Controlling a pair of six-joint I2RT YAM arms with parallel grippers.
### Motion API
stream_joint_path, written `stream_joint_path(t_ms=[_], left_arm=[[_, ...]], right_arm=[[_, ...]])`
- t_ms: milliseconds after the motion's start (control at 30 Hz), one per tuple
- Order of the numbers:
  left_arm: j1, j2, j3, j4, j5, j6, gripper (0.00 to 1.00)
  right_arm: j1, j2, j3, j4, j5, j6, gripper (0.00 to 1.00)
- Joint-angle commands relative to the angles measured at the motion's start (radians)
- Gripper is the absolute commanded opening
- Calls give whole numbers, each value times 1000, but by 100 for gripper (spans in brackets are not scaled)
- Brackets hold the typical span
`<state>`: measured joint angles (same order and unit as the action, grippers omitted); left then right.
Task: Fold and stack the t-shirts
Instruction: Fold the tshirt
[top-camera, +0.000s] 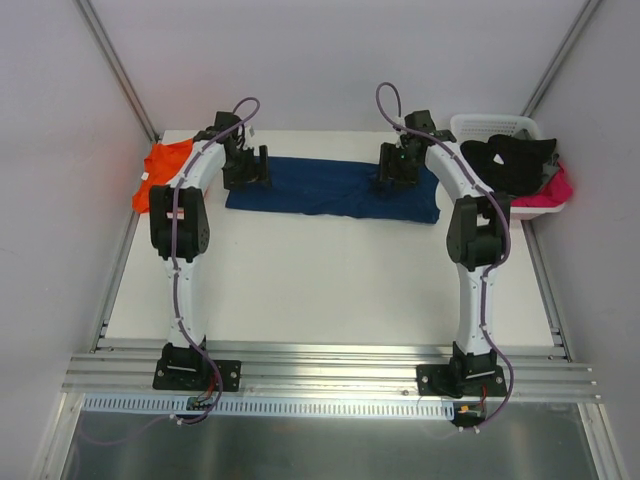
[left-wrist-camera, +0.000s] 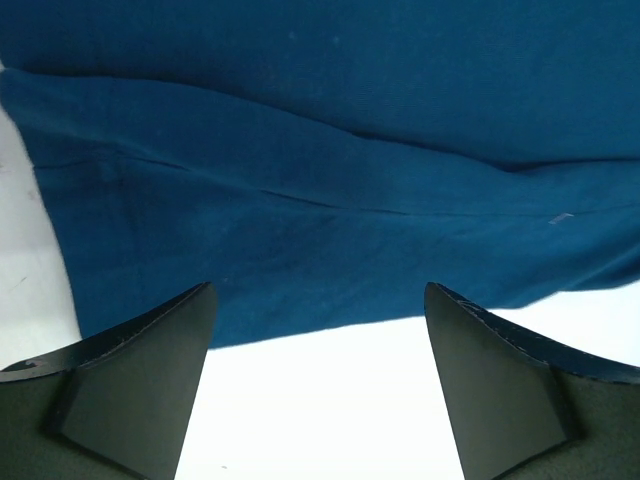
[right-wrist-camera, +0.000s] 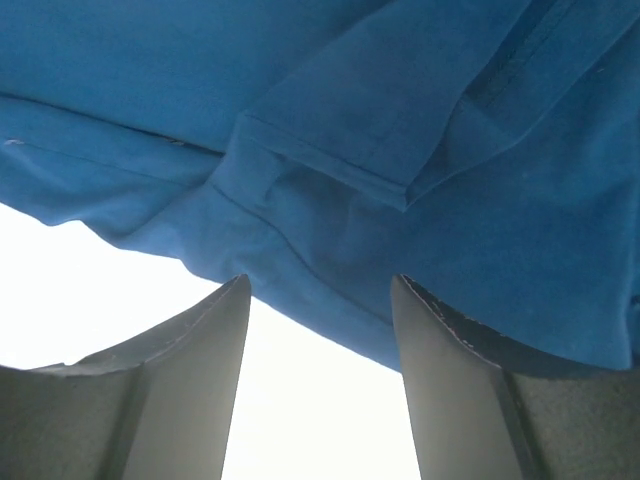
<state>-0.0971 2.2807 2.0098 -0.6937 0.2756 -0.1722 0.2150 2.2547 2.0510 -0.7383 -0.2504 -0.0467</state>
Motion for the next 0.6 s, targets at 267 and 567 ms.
stream_joint_path(t_ms=[267,567], left_arm=[[2,83,72,-15,57,-53,84],[2,79,27,-13,42,-67,83]], right_arm=[[6,129,93,4,-23,30,62],[6,224,294,51,26,27,61]])
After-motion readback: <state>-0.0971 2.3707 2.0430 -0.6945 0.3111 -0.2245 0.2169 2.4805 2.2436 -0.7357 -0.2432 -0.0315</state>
